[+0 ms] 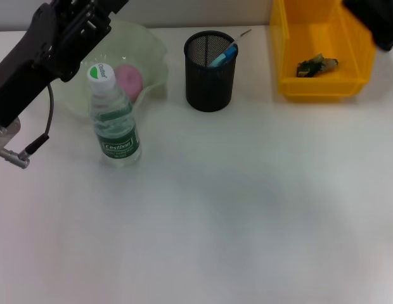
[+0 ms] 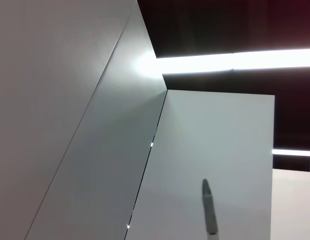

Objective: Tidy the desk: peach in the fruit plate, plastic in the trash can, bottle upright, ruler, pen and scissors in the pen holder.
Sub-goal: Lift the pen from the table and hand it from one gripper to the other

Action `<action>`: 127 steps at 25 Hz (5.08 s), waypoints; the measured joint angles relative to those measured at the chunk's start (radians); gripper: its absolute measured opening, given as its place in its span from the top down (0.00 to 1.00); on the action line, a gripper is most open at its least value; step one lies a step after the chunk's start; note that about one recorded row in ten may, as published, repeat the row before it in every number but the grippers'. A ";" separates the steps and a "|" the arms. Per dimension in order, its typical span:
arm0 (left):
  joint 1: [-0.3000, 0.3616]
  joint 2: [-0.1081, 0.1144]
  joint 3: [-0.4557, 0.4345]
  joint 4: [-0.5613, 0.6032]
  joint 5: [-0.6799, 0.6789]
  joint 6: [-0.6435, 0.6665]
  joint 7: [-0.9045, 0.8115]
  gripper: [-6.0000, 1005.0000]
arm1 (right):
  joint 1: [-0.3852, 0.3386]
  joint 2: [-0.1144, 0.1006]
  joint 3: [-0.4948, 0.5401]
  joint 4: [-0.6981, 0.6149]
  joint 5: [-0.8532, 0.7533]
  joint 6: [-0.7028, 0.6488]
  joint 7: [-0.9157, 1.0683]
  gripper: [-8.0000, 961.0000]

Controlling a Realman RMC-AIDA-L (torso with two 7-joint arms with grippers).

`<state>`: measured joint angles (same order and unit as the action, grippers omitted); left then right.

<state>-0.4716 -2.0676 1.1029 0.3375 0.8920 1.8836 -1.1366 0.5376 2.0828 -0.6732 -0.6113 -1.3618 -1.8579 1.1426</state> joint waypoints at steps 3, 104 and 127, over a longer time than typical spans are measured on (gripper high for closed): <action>0.004 0.000 0.000 0.000 0.002 0.000 -0.003 0.40 | -0.026 -0.003 -0.001 -0.182 -0.037 0.046 0.171 0.79; -0.046 -0.003 -0.004 0.707 0.760 -0.351 -0.118 0.40 | 0.152 -0.029 -0.014 -0.810 -0.951 -0.123 0.991 0.79; 0.004 0.000 -0.093 0.597 0.681 -0.408 -0.054 0.40 | 0.160 -0.098 -0.004 -0.854 -0.824 -0.027 1.141 0.79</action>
<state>-0.4673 -2.0677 1.0101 0.9344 1.5732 1.4759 -1.1906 0.6976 1.9849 -0.6775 -1.4649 -2.1861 -1.8848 2.2839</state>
